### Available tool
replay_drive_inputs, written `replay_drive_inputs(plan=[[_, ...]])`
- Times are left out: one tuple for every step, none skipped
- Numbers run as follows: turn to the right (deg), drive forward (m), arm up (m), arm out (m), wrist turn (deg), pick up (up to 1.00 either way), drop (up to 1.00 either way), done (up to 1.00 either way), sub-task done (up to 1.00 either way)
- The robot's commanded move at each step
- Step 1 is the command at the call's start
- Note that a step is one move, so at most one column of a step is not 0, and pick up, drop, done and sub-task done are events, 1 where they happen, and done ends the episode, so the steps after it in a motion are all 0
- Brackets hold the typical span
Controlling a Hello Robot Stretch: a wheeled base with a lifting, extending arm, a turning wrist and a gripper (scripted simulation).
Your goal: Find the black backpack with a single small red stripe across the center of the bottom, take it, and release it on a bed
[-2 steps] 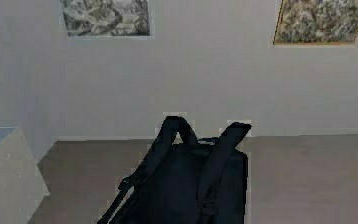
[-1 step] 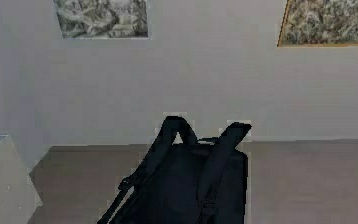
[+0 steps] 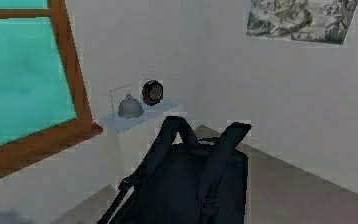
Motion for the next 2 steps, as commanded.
replay_drive_inputs(plan=[[-24.0,0.00,0.00,0.00,0.0,0.00,0.00,0.00,0.00],[0.0,0.10,0.00,0.00,0.0,0.00,0.00,0.00,0.00]])
